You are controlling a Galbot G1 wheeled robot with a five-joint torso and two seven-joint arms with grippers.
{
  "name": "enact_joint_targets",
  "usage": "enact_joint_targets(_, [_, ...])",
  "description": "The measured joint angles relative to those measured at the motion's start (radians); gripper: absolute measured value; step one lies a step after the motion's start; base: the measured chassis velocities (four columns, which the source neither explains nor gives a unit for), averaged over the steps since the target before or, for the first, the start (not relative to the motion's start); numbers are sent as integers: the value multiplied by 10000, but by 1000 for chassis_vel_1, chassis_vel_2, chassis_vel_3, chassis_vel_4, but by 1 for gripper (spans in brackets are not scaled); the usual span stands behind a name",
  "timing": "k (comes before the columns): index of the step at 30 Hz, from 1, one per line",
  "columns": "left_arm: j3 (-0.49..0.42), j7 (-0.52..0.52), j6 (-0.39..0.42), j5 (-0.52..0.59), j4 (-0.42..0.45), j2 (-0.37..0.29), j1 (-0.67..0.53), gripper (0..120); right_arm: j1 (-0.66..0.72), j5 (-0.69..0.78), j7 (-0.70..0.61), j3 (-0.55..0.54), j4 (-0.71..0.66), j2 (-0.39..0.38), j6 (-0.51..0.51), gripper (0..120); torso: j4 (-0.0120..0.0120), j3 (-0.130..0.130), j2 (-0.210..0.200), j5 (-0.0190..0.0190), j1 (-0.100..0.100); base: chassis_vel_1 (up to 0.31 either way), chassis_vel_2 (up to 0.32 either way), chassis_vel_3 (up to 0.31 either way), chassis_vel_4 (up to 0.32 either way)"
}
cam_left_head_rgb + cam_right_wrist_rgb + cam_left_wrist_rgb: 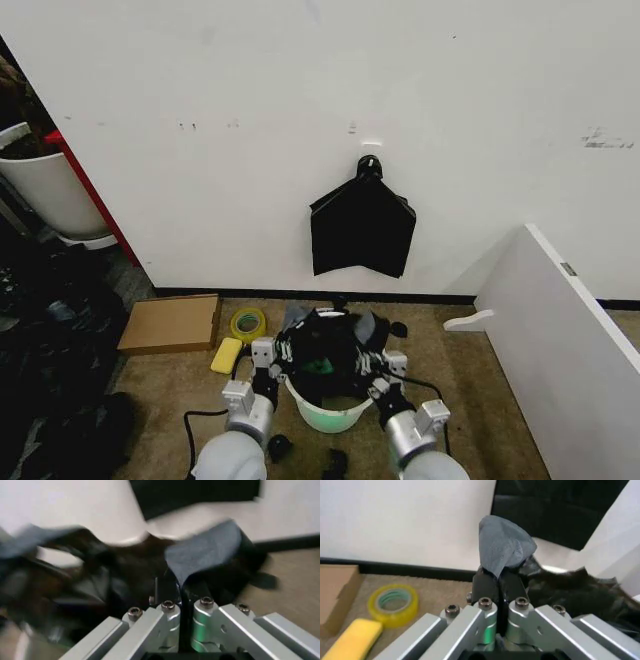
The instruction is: Place the garbage bag over the trash bin.
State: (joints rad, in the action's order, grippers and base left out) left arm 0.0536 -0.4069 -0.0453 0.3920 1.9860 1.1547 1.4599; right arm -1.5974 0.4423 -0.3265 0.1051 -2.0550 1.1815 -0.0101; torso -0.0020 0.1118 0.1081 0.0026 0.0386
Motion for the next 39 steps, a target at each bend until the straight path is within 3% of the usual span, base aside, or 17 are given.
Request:
enact_joint_targets(6, [47,-390,-633,-1061,151,-283,863,0,-1373,-113,-1096,-305,-1154,-749,-567,0,-1,-2,1,-2,-1,0,0,0,0])
enact_joint_targets(15, [98,-652,-1115,-2171,-194,-543,1435,0,-2210,-877,-1245,-849,-1608,-1170,-779,0,6,-2,1,-12,-1,0,0,0,0])
enact_joint_targets(19, [97,-741,-1300,-2492,-828,-261,1319,0,-2161,-903,-1235,-692,-1175,-1152,-1384,0,4,-1,0,-15,-1,0,0,0,0])
enact_joint_targets(21, [97,-767,-1299,-2544,-1012,-191,1270,0,-2124,-856,-1195,-620,-836,-1108,-1619,0,-3,-1,1,9,-1,0,0,0,0])
enact_joint_targets(27, [100,-796,-1233,-2631,-1387,-79,1155,0,-1987,-835,-967,-430,-242,-1091,-1751,0,0,0,1,4,-1,0,0,0,0])
enact_joint_targets(33, [151,-791,-1213,-2638,-1525,-17,1055,0,-1756,-878,-616,-262,96,-1014,-1468,0,-1,0,1,5,-1,0,0,0,0])
enact_joint_targets(39, [163,-769,-1016,-2786,-1660,-8,1092,0,-1270,-1503,511,141,760,-844,-532,0,-1,0,0,1,0,0,0,0,0])
